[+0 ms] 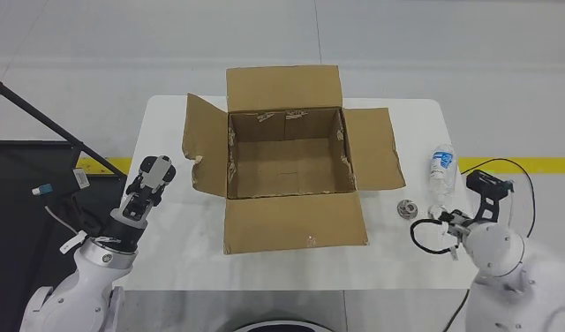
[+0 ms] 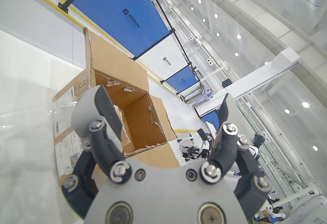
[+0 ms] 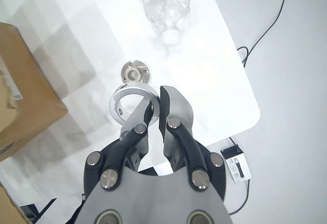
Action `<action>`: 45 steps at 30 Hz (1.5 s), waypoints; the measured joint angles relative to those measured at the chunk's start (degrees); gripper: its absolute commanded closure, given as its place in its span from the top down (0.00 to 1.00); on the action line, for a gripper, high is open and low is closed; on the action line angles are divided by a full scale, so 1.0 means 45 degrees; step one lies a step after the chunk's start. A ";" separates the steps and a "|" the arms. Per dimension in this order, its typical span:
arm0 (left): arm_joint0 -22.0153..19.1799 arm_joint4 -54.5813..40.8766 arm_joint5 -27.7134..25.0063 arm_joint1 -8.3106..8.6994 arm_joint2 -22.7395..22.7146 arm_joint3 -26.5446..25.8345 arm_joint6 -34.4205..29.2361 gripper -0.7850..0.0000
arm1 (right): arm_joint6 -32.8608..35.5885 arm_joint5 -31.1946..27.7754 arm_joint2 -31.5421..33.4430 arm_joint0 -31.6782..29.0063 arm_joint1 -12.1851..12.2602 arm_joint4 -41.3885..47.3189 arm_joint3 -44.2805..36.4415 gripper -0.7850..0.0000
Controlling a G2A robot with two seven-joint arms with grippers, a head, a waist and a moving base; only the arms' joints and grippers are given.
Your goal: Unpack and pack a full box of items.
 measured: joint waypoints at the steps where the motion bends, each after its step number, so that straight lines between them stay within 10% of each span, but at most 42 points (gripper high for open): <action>1: 0.0000 0.0000 0.0000 0.0000 0.0000 0.0000 0.0000 1.00 | 0.0052 -0.0052 0.0021 -0.0005 0.0002 0.0021 0.0190 0.00; 19: 0.0000 0.0000 0.0000 0.0000 0.0000 0.0000 0.0000 1.00 | -0.0076 0.0082 -0.0192 0.0848 0.0139 -0.1238 0.3437 0.00; 29: 0.0000 0.0000 0.0000 0.0000 0.0000 0.0000 0.0000 1.00 | -0.0215 0.0216 -0.0354 0.1270 0.0132 -0.1451 0.4327 0.33; 38: 0.0000 0.0000 0.0000 0.0000 0.0000 0.0000 0.0000 1.00 | -0.0396 0.0356 -0.0325 0.1383 0.0143 -0.1378 0.3958 0.42; 40: 0.0000 0.0000 0.0000 0.0000 0.0000 0.0000 0.0000 1.00 | -0.0525 0.0473 -0.0282 0.1388 0.0131 -0.1126 0.3184 0.50; 42: 0.0000 0.0000 0.0000 0.0000 0.0000 0.0000 0.0000 1.00 | -0.0869 0.0670 -0.0268 0.1455 0.0083 -0.0308 0.1971 0.84; 45: 0.0000 0.0000 0.0000 0.0000 0.0000 0.0000 0.0000 1.00 | -0.1394 0.0760 -0.0485 0.1589 0.0042 0.0623 0.0374 0.95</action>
